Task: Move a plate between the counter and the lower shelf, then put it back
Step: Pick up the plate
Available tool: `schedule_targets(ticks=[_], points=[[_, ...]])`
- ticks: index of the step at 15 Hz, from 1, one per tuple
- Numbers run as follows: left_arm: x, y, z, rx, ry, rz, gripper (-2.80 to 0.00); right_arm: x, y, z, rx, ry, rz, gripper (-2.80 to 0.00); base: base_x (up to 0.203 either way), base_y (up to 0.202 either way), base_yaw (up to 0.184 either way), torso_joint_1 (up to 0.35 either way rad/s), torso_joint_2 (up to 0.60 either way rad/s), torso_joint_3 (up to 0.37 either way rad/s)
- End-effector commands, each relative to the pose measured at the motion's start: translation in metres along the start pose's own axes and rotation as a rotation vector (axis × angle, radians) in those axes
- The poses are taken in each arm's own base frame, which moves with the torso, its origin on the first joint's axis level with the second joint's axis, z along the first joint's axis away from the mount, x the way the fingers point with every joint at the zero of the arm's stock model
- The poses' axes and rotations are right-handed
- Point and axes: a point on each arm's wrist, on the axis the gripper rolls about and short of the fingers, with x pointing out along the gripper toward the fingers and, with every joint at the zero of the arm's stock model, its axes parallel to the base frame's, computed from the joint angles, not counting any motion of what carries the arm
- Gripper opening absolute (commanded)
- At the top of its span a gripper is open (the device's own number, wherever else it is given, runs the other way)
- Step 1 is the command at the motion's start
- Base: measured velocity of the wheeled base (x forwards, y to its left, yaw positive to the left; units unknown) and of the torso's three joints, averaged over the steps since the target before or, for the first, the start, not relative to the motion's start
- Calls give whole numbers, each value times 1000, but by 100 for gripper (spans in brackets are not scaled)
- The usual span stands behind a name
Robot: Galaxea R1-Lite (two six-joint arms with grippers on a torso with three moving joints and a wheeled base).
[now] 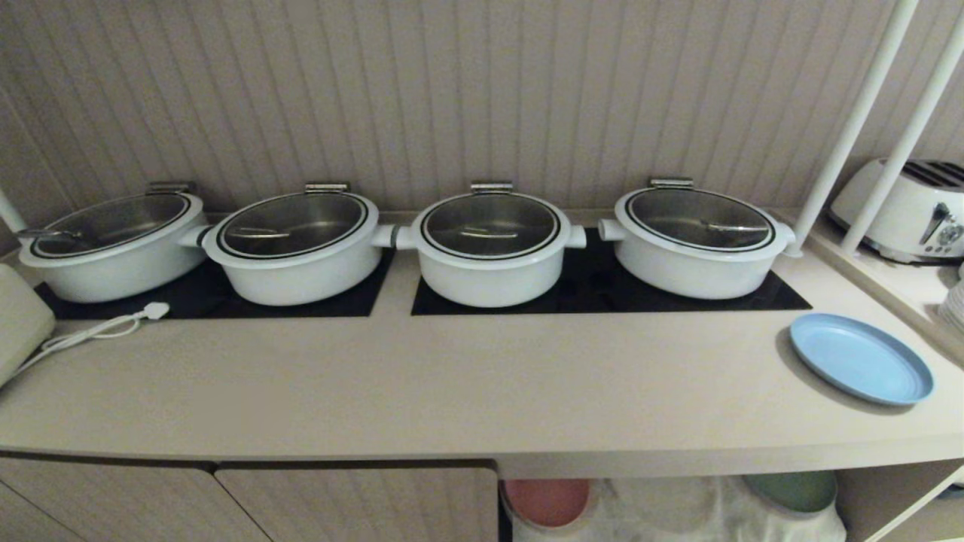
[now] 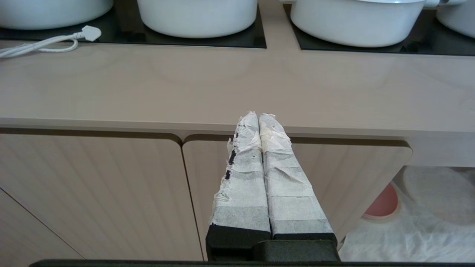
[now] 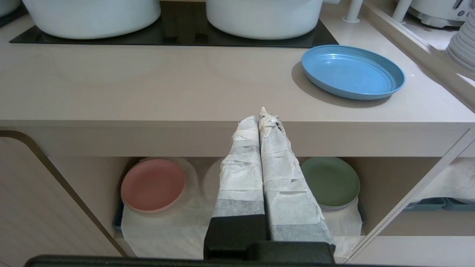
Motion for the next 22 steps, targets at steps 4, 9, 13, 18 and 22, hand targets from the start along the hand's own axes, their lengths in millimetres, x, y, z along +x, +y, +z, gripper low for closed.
schedule_targets(ticks=[4,9,13,18,22], points=[[0,0,0,-1,-1,1,-280,0,0,0,-1,2,-1,-280,0,0,0,0,0,0],[0,0,0,-1,-1,1,-280,0,0,0,-5,2,0,-280,0,0,0,0,0,0],[0,0,0,-3,-1,1,-280,0,0,0,1,0,-1,-280,0,0,0,0,0,0],[0,0,0,-3,-1,1,-280,0,0,0,3,0,0,-280,0,0,0,0,0,0],[0,0,0,-3,-1,1,-280,0,0,0,3,0,0,-280,1,-23,1,4,1,1]])
